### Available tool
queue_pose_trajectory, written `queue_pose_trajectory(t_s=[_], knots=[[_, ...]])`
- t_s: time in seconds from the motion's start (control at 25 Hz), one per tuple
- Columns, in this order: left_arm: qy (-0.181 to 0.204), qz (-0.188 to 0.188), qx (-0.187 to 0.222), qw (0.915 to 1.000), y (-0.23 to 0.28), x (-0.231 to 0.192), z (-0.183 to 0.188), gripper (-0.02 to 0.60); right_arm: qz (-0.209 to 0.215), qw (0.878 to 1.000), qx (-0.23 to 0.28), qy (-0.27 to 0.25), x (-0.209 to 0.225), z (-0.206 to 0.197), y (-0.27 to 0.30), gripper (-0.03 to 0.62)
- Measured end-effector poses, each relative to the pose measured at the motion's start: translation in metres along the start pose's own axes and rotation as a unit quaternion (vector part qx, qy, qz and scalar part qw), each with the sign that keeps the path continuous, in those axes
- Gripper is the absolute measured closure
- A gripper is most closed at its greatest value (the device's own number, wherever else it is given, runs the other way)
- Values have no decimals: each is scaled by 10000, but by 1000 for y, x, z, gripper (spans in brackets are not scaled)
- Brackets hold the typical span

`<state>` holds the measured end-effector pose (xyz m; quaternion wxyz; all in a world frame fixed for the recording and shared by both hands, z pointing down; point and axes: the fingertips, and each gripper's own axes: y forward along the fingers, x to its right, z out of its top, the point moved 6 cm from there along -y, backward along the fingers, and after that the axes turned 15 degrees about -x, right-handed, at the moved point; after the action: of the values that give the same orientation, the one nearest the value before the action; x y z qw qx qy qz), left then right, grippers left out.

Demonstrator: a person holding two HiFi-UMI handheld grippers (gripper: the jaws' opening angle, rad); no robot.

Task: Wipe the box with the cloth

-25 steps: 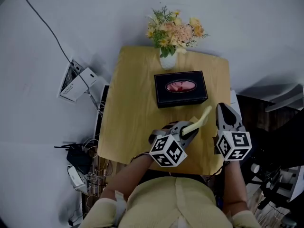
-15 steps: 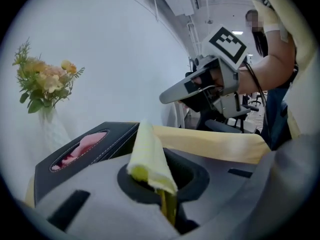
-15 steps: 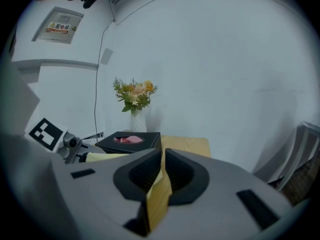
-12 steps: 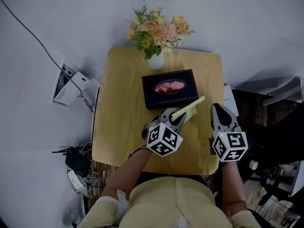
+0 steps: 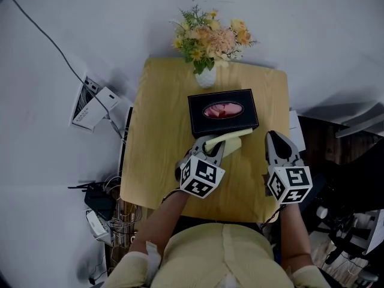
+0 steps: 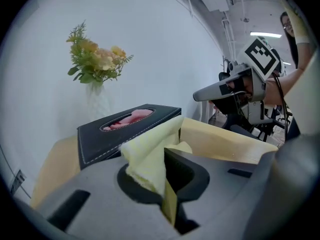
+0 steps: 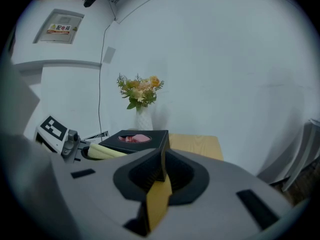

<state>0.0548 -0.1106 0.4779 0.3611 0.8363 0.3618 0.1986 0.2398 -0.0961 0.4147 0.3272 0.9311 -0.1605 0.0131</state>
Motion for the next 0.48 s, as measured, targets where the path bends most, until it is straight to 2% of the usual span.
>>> queue_pose_trajectory(t_s=[0.48], knots=[[-585,523,-43,9969,-38,-39,-43,557,255,9994,5,-213,-36,9,12,560]])
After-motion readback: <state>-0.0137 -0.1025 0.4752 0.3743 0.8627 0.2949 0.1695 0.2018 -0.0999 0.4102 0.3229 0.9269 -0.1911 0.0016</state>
